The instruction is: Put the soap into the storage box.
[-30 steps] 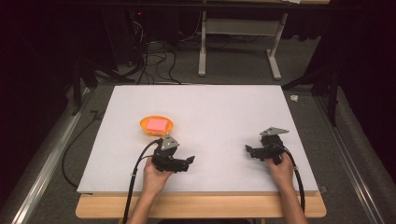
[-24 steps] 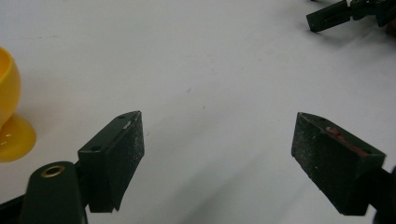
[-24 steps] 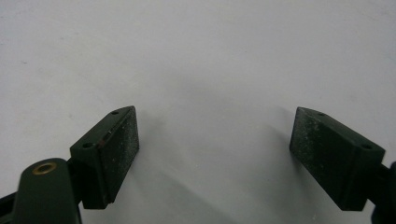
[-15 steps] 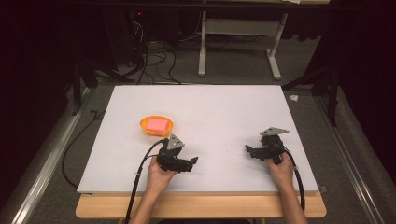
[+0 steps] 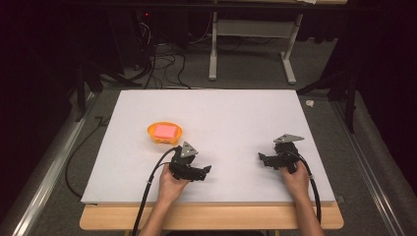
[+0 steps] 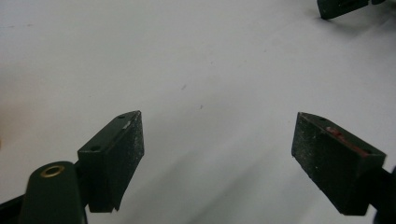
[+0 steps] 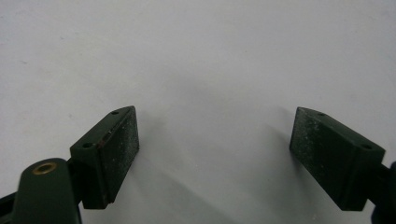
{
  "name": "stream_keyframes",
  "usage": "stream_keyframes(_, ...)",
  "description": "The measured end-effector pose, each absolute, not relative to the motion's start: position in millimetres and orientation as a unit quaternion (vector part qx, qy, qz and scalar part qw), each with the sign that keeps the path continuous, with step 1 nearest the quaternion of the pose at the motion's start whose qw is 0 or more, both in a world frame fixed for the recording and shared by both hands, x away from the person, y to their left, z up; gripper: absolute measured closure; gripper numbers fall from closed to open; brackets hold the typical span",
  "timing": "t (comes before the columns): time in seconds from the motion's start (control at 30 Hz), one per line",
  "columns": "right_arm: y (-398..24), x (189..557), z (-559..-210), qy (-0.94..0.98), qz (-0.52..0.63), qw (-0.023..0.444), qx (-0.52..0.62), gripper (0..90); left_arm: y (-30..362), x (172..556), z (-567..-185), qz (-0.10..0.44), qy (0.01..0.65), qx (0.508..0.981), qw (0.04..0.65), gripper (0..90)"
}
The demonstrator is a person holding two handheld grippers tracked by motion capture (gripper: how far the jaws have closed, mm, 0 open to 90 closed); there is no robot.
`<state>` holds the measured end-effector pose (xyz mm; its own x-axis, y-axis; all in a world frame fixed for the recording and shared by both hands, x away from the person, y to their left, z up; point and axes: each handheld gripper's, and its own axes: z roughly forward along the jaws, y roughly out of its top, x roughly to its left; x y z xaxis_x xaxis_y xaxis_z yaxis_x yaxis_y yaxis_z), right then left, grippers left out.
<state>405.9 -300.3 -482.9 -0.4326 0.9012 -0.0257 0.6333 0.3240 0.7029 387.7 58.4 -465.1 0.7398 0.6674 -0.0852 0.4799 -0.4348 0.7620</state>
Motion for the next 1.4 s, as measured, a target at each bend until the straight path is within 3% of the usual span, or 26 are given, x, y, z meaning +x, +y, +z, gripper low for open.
stream_keyframes(1.4, -300, 406, -483, 0.786, 0.316, 0.213, 0.488, 16.5, 44, 393, -487, 0.144, 0.348, 0.848, 0.374, 15.8)
